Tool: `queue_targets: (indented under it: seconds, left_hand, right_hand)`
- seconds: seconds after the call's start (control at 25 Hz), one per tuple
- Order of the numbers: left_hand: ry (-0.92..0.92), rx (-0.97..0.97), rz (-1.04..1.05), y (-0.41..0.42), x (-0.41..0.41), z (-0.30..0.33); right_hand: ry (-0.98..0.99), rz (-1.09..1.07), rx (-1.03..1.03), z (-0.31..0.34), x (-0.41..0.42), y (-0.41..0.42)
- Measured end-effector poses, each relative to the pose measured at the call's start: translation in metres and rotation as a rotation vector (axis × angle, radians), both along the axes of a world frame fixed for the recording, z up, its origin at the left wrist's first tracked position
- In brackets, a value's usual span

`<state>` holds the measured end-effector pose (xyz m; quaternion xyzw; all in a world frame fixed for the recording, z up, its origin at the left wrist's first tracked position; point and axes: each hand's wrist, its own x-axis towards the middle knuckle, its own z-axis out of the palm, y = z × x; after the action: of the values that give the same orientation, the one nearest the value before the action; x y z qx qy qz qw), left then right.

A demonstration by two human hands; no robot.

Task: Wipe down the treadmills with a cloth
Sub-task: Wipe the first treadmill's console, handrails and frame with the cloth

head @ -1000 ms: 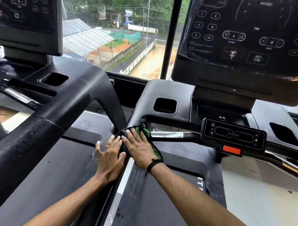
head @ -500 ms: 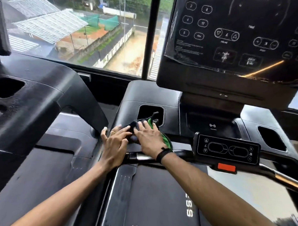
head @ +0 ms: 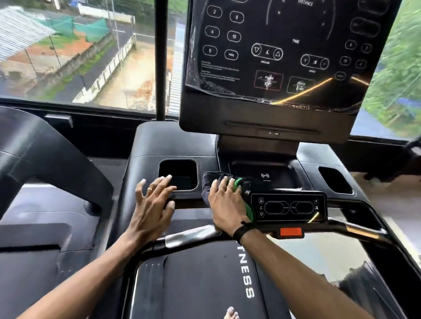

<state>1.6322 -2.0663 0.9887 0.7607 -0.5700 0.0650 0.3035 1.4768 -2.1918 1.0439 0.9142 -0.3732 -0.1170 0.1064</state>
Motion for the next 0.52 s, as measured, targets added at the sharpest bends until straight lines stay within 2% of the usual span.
queue_targets:
  seconds: [0.16, 0.52]
  left_hand:
    - [-0.072, 0.032, -0.068, 0.003, -0.006, -0.003]
    - [0.102, -0.076, 0.055, -0.004, -0.008, -0.005]
  right_hand:
    - [-0.044, 0.015, -0.038, -0.007, 0.007, -0.007]
    - [-0.015, 0.015, 0.027, 0.008, 0.011, 0.010]
